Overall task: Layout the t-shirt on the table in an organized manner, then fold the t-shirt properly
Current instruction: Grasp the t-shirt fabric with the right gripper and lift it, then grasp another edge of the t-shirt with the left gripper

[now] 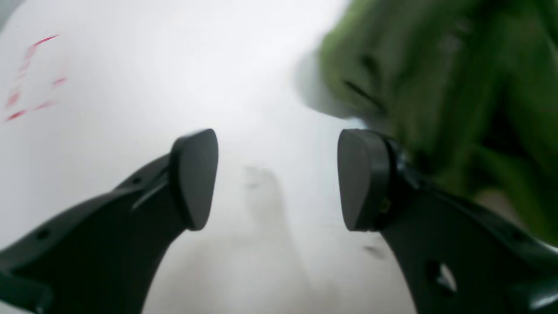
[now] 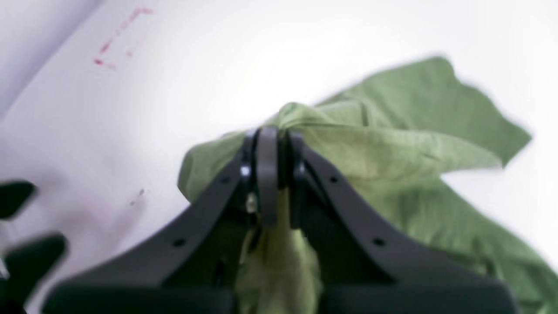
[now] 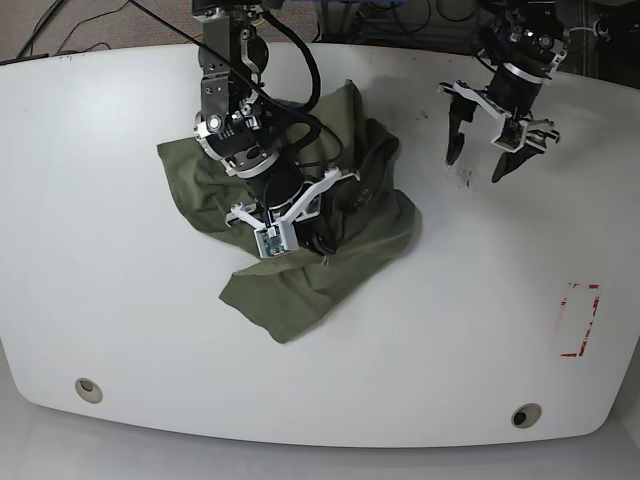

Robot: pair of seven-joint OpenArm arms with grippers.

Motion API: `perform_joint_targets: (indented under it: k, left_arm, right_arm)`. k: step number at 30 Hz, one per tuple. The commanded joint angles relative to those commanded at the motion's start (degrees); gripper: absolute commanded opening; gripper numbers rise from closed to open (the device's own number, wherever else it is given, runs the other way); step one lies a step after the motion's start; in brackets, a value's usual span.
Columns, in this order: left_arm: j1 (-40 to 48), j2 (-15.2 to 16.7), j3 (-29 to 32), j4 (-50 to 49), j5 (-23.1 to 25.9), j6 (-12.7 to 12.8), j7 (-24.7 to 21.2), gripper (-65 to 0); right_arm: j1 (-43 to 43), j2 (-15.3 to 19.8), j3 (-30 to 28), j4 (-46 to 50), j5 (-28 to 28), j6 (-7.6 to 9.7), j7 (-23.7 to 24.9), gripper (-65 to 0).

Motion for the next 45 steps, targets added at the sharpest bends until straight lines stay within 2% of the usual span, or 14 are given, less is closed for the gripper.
perform_joint_targets:
  k: [5,10,14,20,27,33,45]
  left_arm:
    - [0.3,-2.3,8.4,0.0,0.0,0.0,0.0,-24.0]
    - [0.1,-2.1,14.8,0.0,-0.1,0.0,0.0,-23.7]
    - [0.0,-2.0,20.0,-0.1,0.1,0.0,0.1,-23.6]
    - [-2.2,-1.8,25.0,-0.4,0.1,0.2,4.3,-23.6]
    - [-4.0,1.0,23.9,-2.3,0.4,0.3,4.9,-23.7]
    - [-6.4,1.0,22.9,-4.9,0.4,0.4,4.9,-24.0]
    - [-5.9,0.6,18.8,-3.0,0.4,0.4,4.9,-24.0]
  right_arm:
    - [3.2,1.8,0.1,0.4,0.0,0.0,0.0,-65.0]
    - [5.3,4.2,0.1,0.4,0.0,0.0,0.0,-65.0]
    - [6.7,4.6,0.1,0.3,0.0,0.0,0.0,-65.0]
    - [8.1,6.2,0.1,0.2,0.3,0.0,-0.1,-65.0]
    - [8.6,6.6,0.1,0.1,0.4,0.0,-0.1,-65.0]
    - [9.5,6.9,0.1,0.0,0.4,0.0,-0.2,-65.0]
    - [9.6,7.6,0.1,-0.1,0.3,0.0,-0.2,-65.0]
